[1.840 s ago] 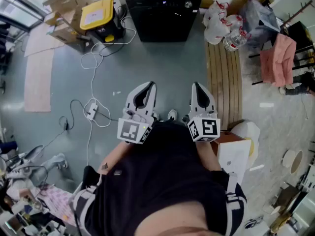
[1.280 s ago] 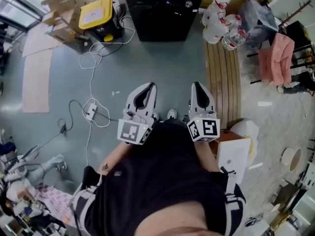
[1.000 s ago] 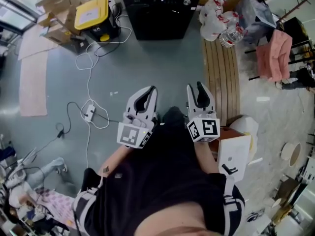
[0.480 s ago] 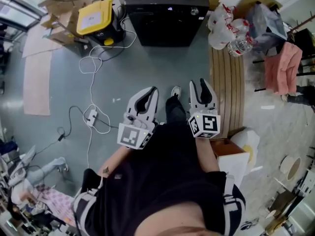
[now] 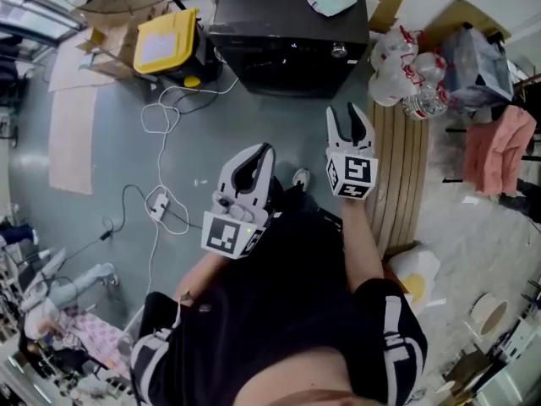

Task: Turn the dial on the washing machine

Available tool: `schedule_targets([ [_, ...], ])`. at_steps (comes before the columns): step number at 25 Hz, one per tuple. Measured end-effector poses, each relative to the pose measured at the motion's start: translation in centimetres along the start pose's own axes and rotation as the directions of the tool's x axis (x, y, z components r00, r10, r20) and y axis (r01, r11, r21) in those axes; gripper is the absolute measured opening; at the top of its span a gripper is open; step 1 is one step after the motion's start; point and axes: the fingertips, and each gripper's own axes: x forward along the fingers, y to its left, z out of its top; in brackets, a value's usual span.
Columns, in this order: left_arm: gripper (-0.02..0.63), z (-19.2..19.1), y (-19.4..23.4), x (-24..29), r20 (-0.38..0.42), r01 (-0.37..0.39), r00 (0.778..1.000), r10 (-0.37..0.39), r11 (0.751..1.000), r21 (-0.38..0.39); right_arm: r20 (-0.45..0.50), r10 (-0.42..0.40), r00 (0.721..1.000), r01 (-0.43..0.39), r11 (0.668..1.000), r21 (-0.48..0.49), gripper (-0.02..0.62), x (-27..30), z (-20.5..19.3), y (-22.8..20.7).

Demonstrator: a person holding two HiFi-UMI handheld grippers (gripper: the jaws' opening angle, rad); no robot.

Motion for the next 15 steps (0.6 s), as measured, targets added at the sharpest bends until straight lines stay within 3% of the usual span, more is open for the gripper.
schedule_targets([
  [7, 0.028, -2.4, 3.4, 8.1, -0.046, 0.015, 0.999, -0.015, 1.0, 0.003, -0.153, -0.025, 0.988, 0.029, 0.999, 0.027, 0.207, 13.8, -6.7, -6.4],
  [15, 0.028, -6.1, 9.1, 17.8, -0.108, 0.053, 0.993, -0.056, 0.998, -0.03, -0.35, -0.108, 0.93, 0.115, 0.993, -0.002, 0.271, 27.1, -16.7, -13.5],
])
